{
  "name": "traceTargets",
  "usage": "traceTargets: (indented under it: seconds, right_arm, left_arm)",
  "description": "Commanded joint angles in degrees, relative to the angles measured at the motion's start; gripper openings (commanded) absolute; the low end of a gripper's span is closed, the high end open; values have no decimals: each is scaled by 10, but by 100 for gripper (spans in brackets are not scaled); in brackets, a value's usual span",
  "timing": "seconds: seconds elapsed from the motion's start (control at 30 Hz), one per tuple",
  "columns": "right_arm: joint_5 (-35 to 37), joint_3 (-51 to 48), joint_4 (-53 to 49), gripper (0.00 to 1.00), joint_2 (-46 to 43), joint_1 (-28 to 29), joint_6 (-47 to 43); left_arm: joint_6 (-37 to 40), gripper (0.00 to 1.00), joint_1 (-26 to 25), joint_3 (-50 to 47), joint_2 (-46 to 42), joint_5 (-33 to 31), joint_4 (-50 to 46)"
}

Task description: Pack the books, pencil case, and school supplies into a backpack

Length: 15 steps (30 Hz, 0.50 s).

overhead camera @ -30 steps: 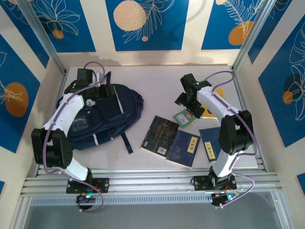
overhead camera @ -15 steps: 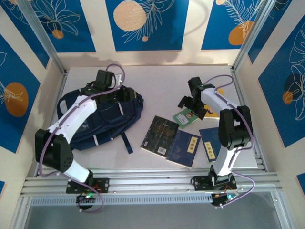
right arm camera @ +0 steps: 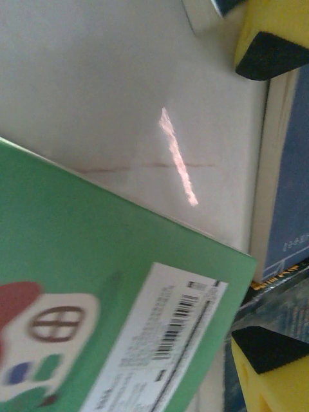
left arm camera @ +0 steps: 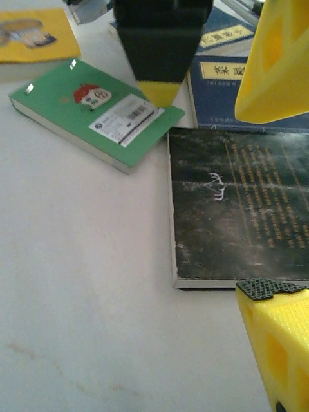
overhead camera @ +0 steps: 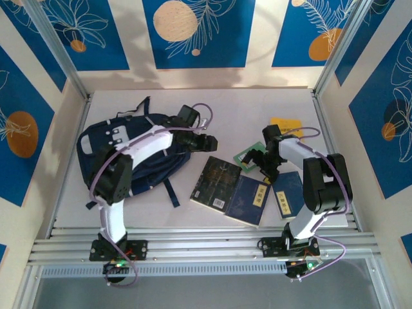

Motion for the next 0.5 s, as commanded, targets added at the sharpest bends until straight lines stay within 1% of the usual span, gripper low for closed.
traceTargets:
  seconds: [0.0, 0.1, 0.13, 0.2, 0.37, 0.47]
  right_arm:
    - [-89, -20, 60, 99, -28, 12, -4]
    - [-76, -2, 48, 99, -23, 42, -29]
    - [-70, 5, 42, 99, -17, 49, -37]
    - [-74, 8, 47, 98, -7, 57, -43]
    - [-129, 18, 77, 97, 18, 74, -54]
    - [-143, 22, 99, 96, 23, 97, -57]
  left_arm:
    - [-4, 65, -9, 17, 16, 9, -13]
    - [1, 66, -8, -16, 14, -29, -15]
    - [2, 66, -8, -25, 17, -31, -14]
    - [-4, 65, -8, -43, 27, -23, -6]
    - [-33, 65, -9, -96, 38, 6, 37]
    - [-52, 63, -9, -114, 51, 43, 71]
